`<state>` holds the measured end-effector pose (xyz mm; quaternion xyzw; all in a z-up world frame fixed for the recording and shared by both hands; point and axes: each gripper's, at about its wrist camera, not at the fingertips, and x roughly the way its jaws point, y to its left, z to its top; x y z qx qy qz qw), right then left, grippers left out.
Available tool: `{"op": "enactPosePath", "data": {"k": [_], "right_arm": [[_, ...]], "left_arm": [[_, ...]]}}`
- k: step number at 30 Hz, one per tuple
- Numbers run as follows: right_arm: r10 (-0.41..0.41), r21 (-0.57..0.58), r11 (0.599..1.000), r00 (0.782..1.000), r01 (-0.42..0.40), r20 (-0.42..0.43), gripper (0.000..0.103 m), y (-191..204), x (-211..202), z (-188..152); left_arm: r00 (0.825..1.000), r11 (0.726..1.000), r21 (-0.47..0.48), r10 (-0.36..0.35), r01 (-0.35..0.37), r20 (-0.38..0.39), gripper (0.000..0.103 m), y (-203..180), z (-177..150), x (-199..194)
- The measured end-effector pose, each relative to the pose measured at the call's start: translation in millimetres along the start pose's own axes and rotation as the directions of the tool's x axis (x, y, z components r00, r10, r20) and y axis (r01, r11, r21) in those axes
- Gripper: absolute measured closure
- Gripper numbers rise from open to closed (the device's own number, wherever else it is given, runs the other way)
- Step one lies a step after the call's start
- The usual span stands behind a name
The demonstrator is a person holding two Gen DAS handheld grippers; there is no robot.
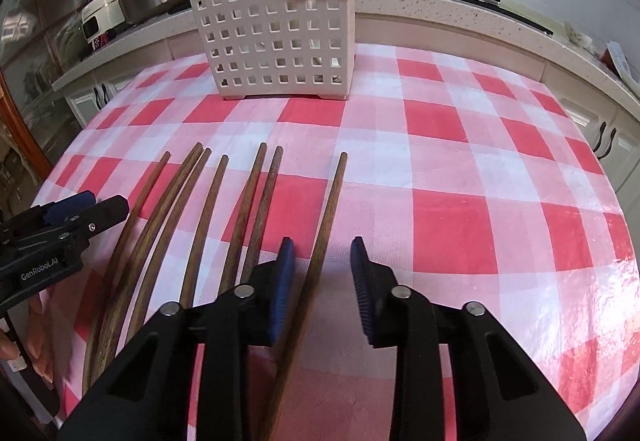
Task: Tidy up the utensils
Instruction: 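Grasp a brown chopstick with the left tool while the right tool grasps another chopstick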
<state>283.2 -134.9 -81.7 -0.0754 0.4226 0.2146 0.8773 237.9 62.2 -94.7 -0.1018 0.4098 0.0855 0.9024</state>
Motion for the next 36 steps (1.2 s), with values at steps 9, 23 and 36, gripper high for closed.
{"op": "enactPosePath", "data": {"k": [9,23,36], "right_arm": [[-0.033,-0.054,0.998,0.999,0.033,-0.008,0.083,7.0,9.8,11.2],[-0.02,-0.075,0.997,1.0,0.02,-0.003,0.094,10.4,9.8,9.3],[0.059,-0.027,0.998,0.994,-0.057,0.097,0.096,0.3,-20.3,14.5]], "left_arm": [[1.0,0.999,0.039,0.012,-0.011,-0.015,0.061,-15.2,4.6,11.3],[1.0,0.995,0.102,-0.011,0.012,-0.008,0.097,-31.8,-3.7,10.3],[0.994,0.995,0.056,-0.082,0.079,0.066,0.097,-22.8,5.1,-14.8]]}}
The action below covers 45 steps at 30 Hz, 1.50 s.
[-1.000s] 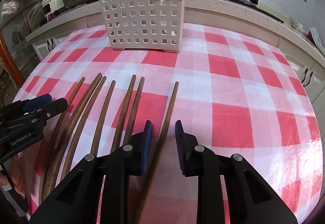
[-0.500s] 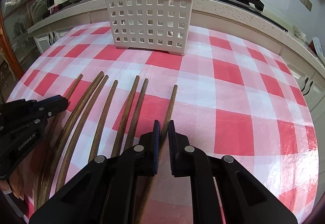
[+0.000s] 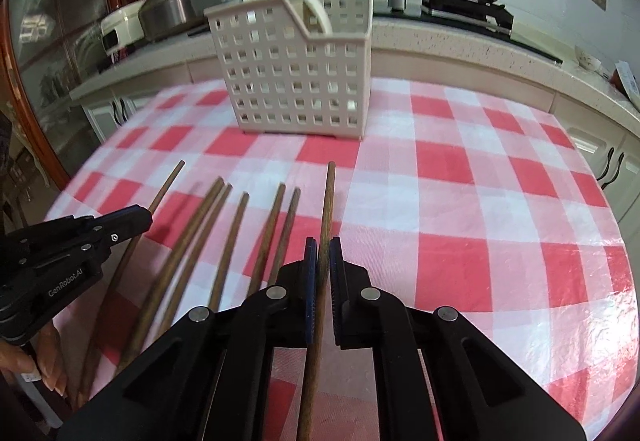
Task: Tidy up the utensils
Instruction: 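Lift both chopsticks upright and carry them over the white basket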
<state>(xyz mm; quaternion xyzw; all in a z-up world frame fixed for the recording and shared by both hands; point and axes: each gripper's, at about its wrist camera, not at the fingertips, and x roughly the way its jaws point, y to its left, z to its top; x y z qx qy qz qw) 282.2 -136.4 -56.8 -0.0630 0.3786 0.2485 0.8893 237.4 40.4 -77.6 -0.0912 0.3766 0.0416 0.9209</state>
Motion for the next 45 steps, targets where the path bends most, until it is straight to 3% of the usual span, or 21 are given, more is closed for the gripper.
{"op": "enactPosePath", "data": {"k": [8,21,40,45], "right_arm": [[0.012,0.013,1.0,0.994,-0.014,0.107,0.096,-2.0,-36.8,16.3],[0.048,-0.026,0.999,0.956,-0.042,0.289,0.096,6.5,-97.0,29.3],[0.049,-0.067,0.997,0.924,-0.025,0.379,0.096,16.9,-136.8,29.3],[0.041,-0.069,0.998,0.918,-0.015,0.394,0.097,16.5,-140.1,28.8]], "left_arm": [[0.996,1.0,0.004,-0.025,0.025,0.085,0.097,-2.2,12.7,-33.8],[0.97,0.999,0.022,-0.038,0.034,0.241,0.097,-7.5,26.7,-96.4],[0.91,0.996,0.085,-0.026,-0.01,0.414,0.097,-27.3,24.6,-153.0],[0.905,0.996,0.084,-0.022,-0.015,0.426,0.097,-29.0,25.3,-155.4]]}}
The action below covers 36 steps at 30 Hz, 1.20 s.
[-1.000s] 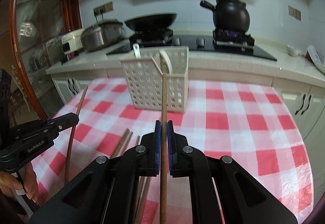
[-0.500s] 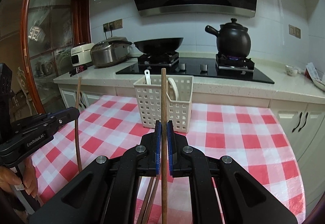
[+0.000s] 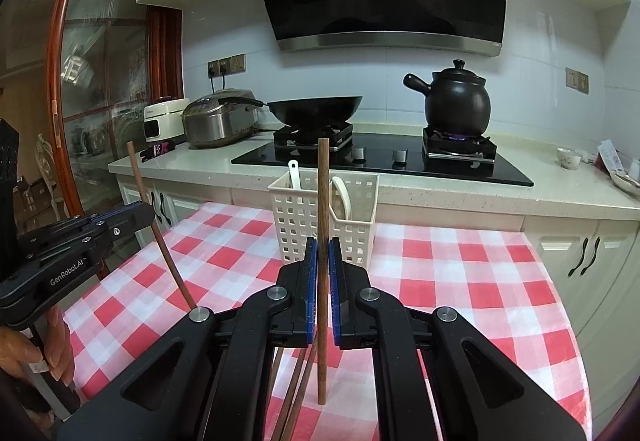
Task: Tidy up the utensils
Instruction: 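Lift both chopsticks upright and carry them over the white basket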
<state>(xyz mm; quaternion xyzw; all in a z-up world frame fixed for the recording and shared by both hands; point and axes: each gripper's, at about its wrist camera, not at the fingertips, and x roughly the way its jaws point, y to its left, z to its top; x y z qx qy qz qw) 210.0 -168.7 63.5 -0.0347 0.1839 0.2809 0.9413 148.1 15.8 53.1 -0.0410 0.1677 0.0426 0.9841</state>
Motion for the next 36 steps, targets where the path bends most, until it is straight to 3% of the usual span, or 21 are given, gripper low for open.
{"op": "enactPosePath", "data": {"k": [15,36], "right_arm": [[-0.02,-0.05,0.999,0.998,0.022,0.055,0.097,6.2,-2.6,12.7],[-0.025,-0.073,0.997,0.993,0.033,0.116,0.097,0.9,30.7,69.2]], "left_arm": [[0.999,1.0,0.029,-0.001,-0.001,0.04,0.097,-0.9,11.6,-0.4],[0.993,0.998,0.059,-0.009,0.002,0.119,0.097,-7.0,70.6,26.0]]}}
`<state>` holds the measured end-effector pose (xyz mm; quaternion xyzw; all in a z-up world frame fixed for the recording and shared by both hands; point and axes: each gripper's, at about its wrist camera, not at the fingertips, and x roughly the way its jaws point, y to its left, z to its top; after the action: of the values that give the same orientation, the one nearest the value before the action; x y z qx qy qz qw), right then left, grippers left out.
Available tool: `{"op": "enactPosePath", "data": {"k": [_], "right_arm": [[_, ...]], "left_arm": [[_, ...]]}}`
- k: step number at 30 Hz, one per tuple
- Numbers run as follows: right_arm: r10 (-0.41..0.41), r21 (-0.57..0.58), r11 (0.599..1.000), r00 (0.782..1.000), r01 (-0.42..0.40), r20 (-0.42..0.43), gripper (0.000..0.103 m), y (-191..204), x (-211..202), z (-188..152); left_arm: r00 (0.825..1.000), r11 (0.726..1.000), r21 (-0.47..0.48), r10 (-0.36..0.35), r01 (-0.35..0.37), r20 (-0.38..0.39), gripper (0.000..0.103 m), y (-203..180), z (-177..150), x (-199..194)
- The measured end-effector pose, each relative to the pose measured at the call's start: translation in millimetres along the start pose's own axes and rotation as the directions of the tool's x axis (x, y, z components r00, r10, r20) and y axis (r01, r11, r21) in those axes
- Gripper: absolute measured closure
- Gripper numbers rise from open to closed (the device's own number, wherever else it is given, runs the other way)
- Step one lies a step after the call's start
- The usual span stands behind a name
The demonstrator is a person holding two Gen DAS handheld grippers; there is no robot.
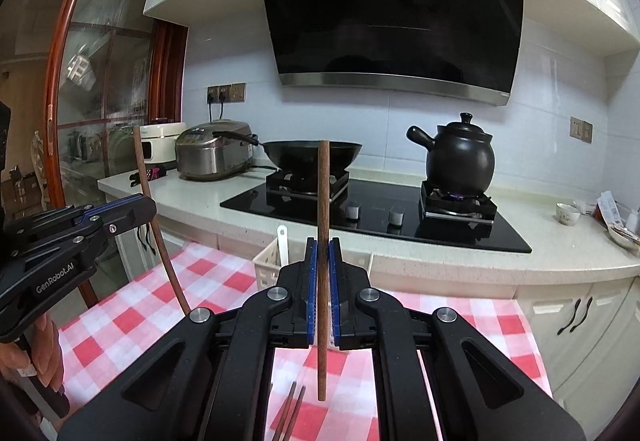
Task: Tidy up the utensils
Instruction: 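Lift both chopsticks upright and carry them over the white basket, then lower both chopsticks into the white basket and open both tools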
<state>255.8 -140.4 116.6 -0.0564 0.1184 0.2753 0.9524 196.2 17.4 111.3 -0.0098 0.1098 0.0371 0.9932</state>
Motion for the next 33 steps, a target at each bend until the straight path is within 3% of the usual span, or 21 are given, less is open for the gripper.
{"op": "enactPosePath", "data": {"k": [21,26,33], "right_arm": [[0.0,0.004,1.0,0.998,0.0,0.058,0.097,-23.1,71.4,81.2],[0.002,0.009,1.0,0.999,-0.002,0.043,0.097,-27.3,96.4,80.5],[0.021,0.022,1.0,0.998,-0.02,-0.057,0.097,-32.6,140.0,50.7]], "left_arm": [[0.994,1.0,-0.01,-0.012,0.013,0.111,0.097,9.8,124.5,75.7],[0.996,0.999,-0.038,-0.025,0.029,0.091,0.097,14.2,120.7,109.0],[0.998,0.996,-0.063,-0.056,0.055,-0.015,0.097,20.4,76.0,165.4]]}}
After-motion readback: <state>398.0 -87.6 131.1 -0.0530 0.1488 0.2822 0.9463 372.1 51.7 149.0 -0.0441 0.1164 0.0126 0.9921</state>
